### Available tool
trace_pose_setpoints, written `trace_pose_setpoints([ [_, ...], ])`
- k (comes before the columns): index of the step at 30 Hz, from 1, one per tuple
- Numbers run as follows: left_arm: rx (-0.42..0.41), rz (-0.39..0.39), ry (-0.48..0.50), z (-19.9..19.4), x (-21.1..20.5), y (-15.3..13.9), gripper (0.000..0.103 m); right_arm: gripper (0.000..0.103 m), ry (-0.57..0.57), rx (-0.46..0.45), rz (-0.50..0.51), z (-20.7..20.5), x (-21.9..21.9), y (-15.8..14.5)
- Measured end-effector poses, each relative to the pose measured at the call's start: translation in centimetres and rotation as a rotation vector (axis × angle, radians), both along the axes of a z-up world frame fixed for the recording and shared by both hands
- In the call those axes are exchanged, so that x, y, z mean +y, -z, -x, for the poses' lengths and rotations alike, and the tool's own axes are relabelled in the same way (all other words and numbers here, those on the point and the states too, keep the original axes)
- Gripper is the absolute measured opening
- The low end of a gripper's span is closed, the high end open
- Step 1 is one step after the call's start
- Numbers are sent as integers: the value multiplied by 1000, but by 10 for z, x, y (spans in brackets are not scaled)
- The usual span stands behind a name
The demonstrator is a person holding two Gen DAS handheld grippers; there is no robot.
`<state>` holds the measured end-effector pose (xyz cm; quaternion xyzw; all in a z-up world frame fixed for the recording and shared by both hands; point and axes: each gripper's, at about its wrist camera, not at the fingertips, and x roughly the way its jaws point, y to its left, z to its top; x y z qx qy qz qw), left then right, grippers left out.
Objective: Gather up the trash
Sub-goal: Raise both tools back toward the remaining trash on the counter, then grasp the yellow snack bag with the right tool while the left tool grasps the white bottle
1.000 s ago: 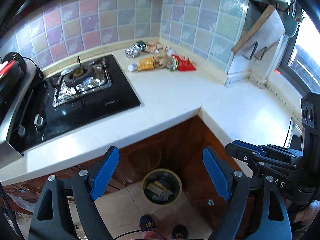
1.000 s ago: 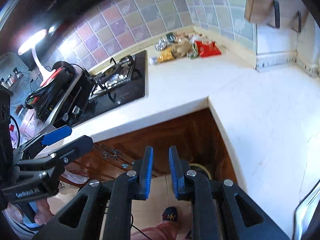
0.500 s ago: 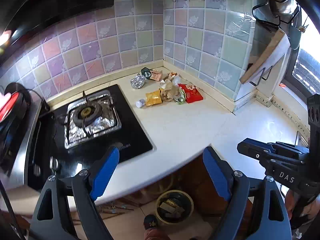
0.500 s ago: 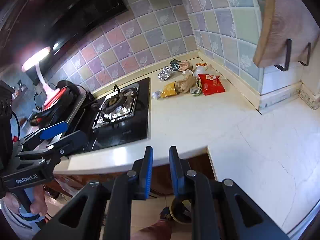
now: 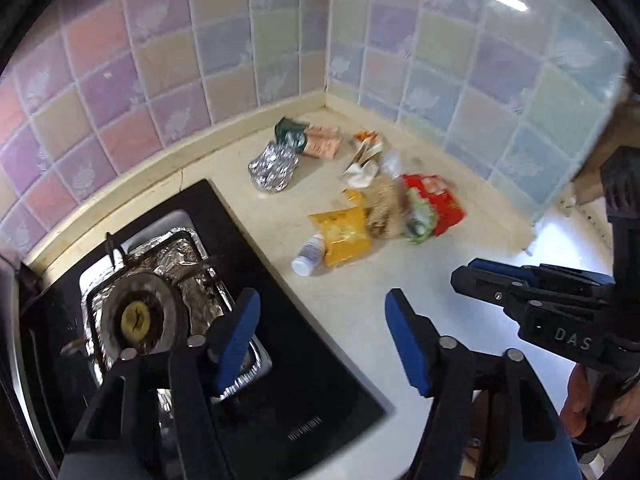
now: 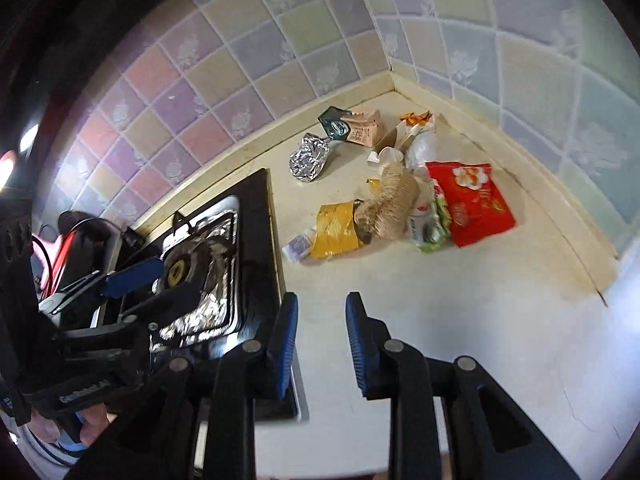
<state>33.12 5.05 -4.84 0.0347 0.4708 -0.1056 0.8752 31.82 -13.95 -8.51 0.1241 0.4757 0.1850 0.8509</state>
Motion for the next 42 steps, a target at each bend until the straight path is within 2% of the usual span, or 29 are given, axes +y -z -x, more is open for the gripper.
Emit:
trace_pose_setpoints([
  [3, 114, 38, 21, -51, 12, 33, 52, 27, 33, 41, 13, -32, 11, 16],
  [7, 211, 58, 47, -86, 13, 68, 47, 27, 81, 95, -14, -64, 15, 33],
  [11, 255, 62, 100, -109, 3, 90, 46, 27, 105, 137, -32, -79, 16, 45],
  [17, 313, 68, 130, -129, -3, 113, 34, 27, 112, 172, -42, -92, 22, 56],
  [23, 348, 98, 130, -144, -1, 126, 32, 35, 123, 201, -40, -105, 27, 65],
  [31, 358, 107, 168, -156, -13, 136, 32, 35, 128, 232, -43, -115, 34, 74],
  [32, 357, 110, 172, -157, -15, 136, 30, 35, 127, 236, -42, -115, 35, 75],
  [33, 356, 110, 175, -158, -18, 137, 23, 35, 126, 239, -39, -115, 36, 76],
  [38, 340, 80, 170, -151, -18, 132, 22, 36, 118, 239, -22, -118, 41, 76],
  [42, 313, 82, 135, -143, -7, 121, 22, 43, 112, 224, -2, -120, 43, 71],
])
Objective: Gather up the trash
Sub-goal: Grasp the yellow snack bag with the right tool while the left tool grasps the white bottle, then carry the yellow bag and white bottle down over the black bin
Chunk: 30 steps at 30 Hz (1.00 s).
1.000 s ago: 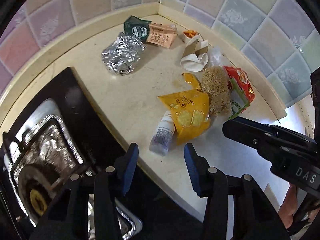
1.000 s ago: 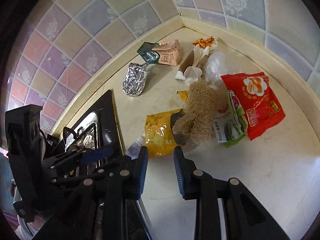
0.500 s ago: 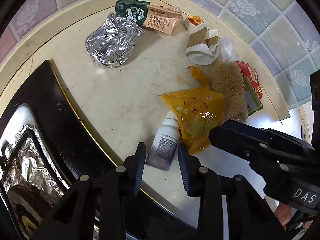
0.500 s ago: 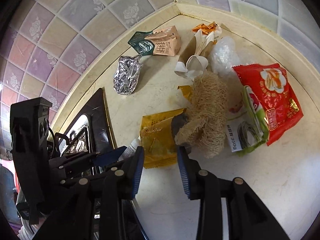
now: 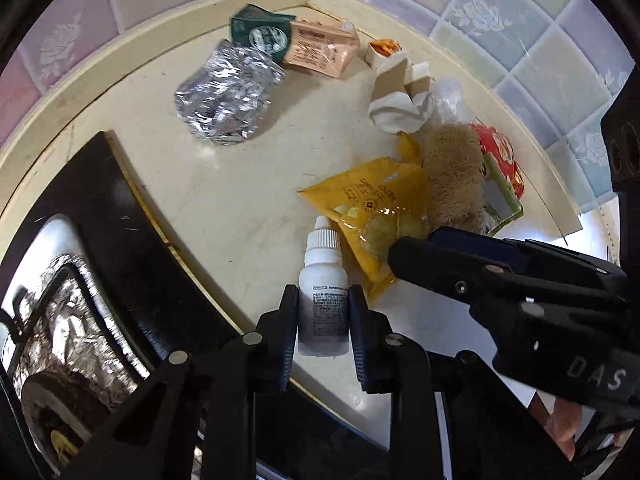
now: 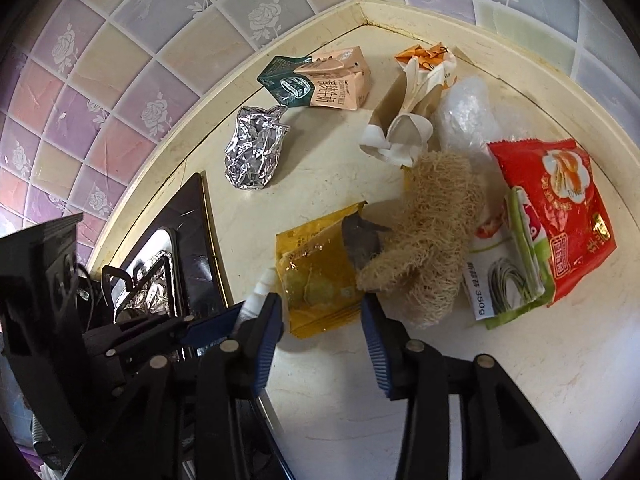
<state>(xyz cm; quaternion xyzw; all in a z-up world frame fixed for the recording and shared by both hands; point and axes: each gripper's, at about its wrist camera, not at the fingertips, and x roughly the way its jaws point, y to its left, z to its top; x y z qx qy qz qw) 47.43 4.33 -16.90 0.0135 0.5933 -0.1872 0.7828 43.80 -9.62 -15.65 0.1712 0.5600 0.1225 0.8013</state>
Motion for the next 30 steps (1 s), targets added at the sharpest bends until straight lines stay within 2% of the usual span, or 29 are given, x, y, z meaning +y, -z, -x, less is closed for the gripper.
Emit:
trace_pose_setpoints([
  [5, -51, 33, -75, 7, 19, -23, 22, 43, -23, -41, 43, -3, 5, -8],
  [8, -78, 50, -103, 10, 27, -32, 22, 51, -34, -49, 75, -10, 9, -6],
  [12, -96, 74, -141, 11, 41, -39, 22, 52, -51, -53, 100, -19, 15, 0],
  [17, -101, 96, -175, 13, 57, -44, 22, 52, -84, -15, 135, -26, 31, 17],
  [20, -104, 99, -183, 16, 60, -46, 22, 52, -87, -29, 156, -25, 35, 16],
  [22, -105, 101, -188, 19, 62, -46, 22, 44, -90, -33, 152, -23, 35, 16],
  [23, -108, 101, -192, 21, 64, -48, 22, 34, -96, -31, 140, -21, 35, 16],
  [25, -111, 102, -195, 24, 66, -49, 22, 33, -99, -36, 125, -16, 34, 13],
  [30, -122, 104, -196, 40, 67, -57, 22, 22, -123, -81, 72, 6, 32, -2],
])
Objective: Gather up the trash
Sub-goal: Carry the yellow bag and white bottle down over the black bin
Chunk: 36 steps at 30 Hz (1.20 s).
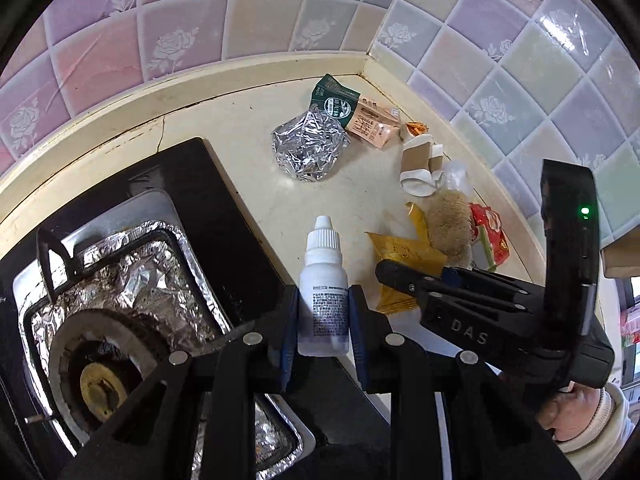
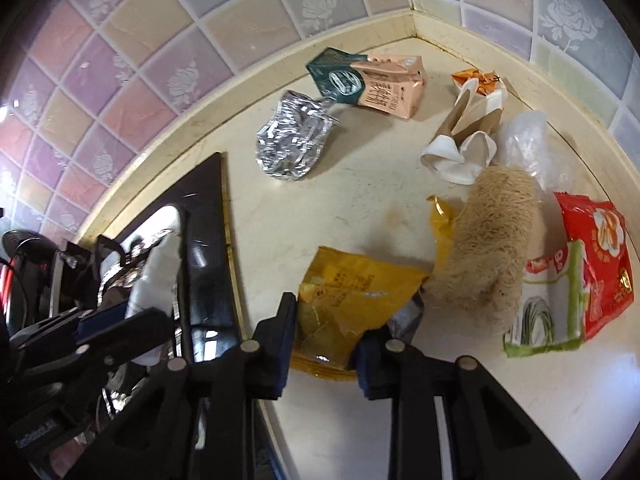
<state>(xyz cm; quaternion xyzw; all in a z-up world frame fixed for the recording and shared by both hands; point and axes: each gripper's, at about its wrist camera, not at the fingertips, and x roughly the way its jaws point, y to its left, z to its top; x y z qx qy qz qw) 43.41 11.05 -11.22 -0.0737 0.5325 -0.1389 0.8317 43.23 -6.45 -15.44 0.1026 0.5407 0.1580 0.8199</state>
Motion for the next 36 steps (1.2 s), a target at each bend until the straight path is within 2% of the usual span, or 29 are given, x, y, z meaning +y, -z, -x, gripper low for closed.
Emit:
trace_pose_setpoints([
  [2, -8, -1, 3, 11, -2, -5, 22, 11, -10, -14, -25, 12, -3, -9],
  [7, -27, -5, 7, 38, -11, -17, 22, 10, -34, -55, -76, 52, -13, -30],
  [9, -40, -8, 9, 55, -19, -24, 22, 4, -41, -74, -100, 71, -21, -39],
  [14, -66, -11, 2, 103, -40, -38, 22, 4, -65, -114, -143, 121, -42, -57],
  [19, -87, -15, -12, 163, -72, -44, 22, 4, -121, -130, -150, 184, -70, -62],
  [27, -87, -6, -55, 268, -131, -32, 22, 4, -176, -84, -148, 278, -124, -45],
  [36, 24, -47, -40, 350, -165, 25, 22, 4, -199, 33, -112, 346, -157, 16],
])
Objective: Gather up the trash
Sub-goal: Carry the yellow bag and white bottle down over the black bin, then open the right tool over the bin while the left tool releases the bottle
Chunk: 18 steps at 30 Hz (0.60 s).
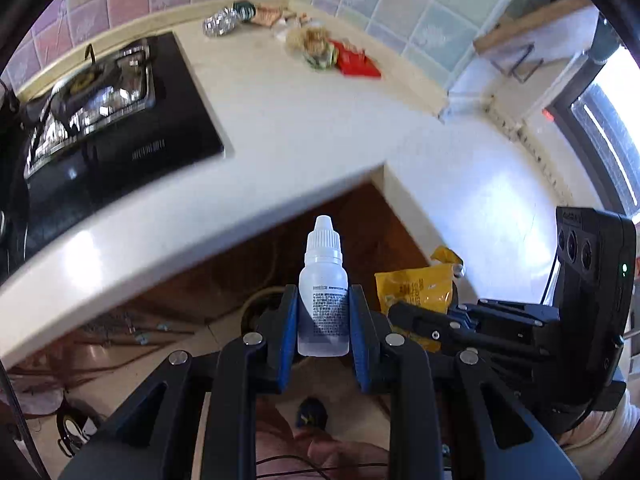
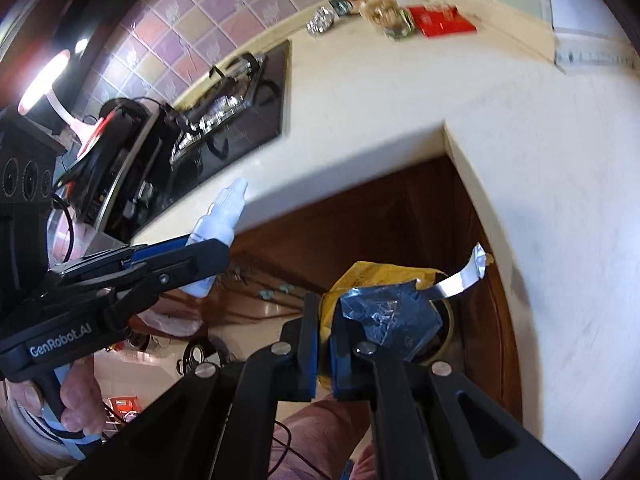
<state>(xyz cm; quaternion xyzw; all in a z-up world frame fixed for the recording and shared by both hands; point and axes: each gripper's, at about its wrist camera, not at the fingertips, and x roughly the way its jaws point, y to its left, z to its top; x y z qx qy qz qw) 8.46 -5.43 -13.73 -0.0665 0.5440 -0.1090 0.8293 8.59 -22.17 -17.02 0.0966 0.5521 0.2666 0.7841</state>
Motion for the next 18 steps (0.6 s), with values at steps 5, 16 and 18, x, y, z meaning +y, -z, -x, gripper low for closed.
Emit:
trace_pose_setpoints([
  [5, 57, -11, 10, 23, -2, 42, 22, 4, -15, 30, 89, 19, 11, 44],
  [16, 202, 64, -16, 18, 21, 192, 22, 5, 43, 154, 227, 10, 34, 175],
  [18, 194, 65, -12, 9, 22, 213, 22, 6, 62, 171, 237, 3, 34, 203],
])
